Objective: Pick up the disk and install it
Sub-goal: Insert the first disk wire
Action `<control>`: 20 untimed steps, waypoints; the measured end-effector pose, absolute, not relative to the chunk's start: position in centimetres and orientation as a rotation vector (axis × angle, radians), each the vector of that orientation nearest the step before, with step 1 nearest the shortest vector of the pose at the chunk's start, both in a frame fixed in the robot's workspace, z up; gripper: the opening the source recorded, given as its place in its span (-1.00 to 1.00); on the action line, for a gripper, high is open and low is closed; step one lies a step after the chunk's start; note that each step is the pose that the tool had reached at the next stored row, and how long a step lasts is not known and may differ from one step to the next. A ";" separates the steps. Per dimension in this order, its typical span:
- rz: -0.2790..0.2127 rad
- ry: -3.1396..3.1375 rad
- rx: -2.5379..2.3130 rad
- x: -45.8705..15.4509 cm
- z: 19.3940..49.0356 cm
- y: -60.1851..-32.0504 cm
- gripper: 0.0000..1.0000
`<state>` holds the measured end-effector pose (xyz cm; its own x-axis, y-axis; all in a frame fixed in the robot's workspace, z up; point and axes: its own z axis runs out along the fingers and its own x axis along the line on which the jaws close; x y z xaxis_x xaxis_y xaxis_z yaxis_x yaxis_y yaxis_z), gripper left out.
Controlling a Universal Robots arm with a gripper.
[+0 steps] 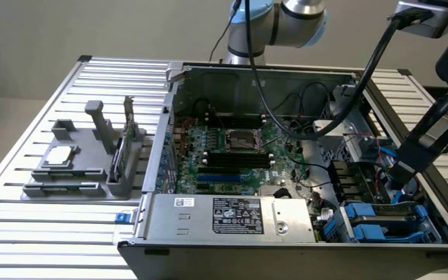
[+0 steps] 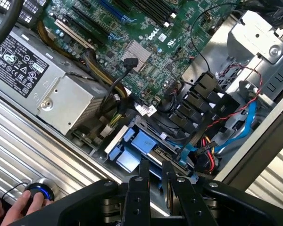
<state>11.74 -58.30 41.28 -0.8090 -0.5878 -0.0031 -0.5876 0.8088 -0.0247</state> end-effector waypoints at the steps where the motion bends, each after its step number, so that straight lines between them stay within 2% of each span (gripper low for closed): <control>1: -0.035 2.983 -0.949 11.7 41.3 -58.3 -0.49; 20: -0.017 3.072 -0.588 11.7 41.3 -58.3 -0.49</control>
